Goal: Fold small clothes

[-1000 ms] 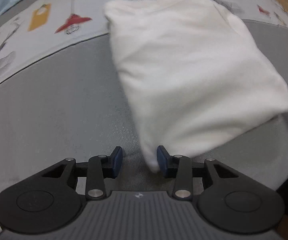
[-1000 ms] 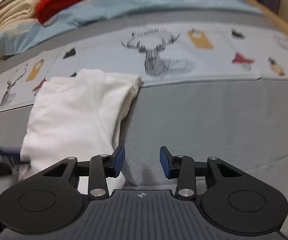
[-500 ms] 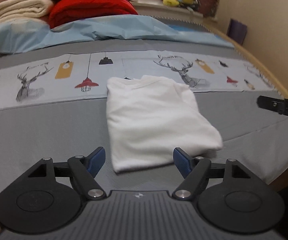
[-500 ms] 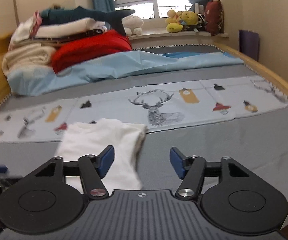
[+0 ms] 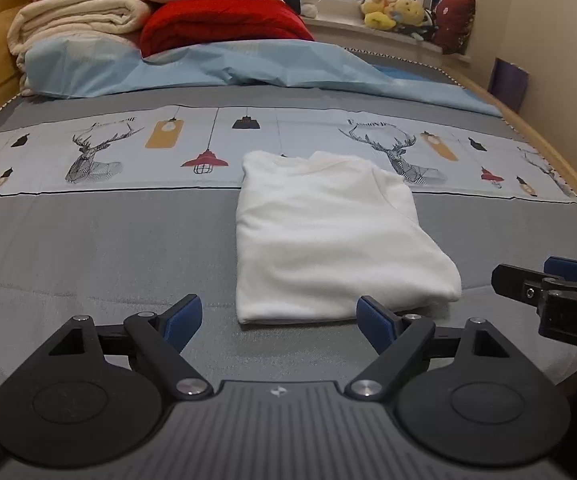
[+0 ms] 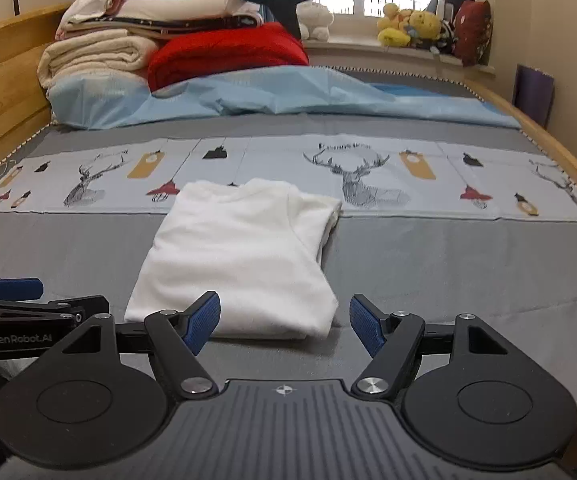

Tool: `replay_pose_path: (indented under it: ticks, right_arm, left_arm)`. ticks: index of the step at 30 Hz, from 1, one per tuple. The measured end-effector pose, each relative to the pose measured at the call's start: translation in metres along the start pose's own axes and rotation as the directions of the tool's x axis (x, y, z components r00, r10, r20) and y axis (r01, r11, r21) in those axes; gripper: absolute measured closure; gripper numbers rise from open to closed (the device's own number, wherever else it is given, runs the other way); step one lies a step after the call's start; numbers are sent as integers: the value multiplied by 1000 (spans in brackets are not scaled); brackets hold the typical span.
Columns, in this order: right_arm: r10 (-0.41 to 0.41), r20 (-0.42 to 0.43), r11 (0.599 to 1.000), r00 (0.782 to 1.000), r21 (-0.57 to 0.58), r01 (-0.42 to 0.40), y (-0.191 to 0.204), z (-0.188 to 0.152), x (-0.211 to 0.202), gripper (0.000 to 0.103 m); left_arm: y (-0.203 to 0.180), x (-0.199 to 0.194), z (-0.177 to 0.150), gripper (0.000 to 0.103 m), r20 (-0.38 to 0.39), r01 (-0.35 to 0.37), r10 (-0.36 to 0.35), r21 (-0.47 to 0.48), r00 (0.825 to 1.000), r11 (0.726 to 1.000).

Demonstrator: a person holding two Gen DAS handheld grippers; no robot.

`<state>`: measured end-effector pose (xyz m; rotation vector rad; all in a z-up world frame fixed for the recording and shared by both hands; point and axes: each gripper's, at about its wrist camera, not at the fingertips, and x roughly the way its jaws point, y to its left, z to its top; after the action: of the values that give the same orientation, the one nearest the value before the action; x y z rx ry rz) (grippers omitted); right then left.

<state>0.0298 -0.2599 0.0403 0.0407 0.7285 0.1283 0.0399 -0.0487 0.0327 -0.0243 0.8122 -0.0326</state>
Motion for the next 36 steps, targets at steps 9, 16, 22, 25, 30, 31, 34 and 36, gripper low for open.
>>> replay_pose_path:
  ticks: [9,16,22,25,30,31,34,36]
  right_arm:
    - [8,-47,1000,999,4,-7,9,-1,12,30]
    - [15,-75,1000,997,-3,-15,13,-1,20,30]
    - [12,-94,1000,996,-13,-13,16,-1,27,30]
    - [11,-99,1000,995,-21,-14,17,-2,28,30]
    - [13,-96,1000,995,-21,-15,16,-2,28,30]
    - [13,-96,1000,995,-19,-15,16,-2,27,30]
    - [14,-97,1000,995,-14,-16,15,-2,28,30]
    - [12,-98,1000,995,-16,-14,16,-2,28,30]
  left_arm:
    - [-6,6,-2,13,-7,-5,5,29,1000,1000]
    - [-7,15,-2,13,-42,32,-32,5,999,999]
    - [-5,22,1,13,-63,22,-24,-31,998,999]
    - [-4,24,1,13,-70,18,-21,-34,997,999]
    - [-4,24,1,13,-87,26,-29,-36,996,999]
    - [-4,24,1,13,-89,28,-31,-37,996,999]
    - [-4,25,1,13,-99,33,-37,-43,994,999]
    - [-3,26,1,13,-113,36,-41,-50,993,998]
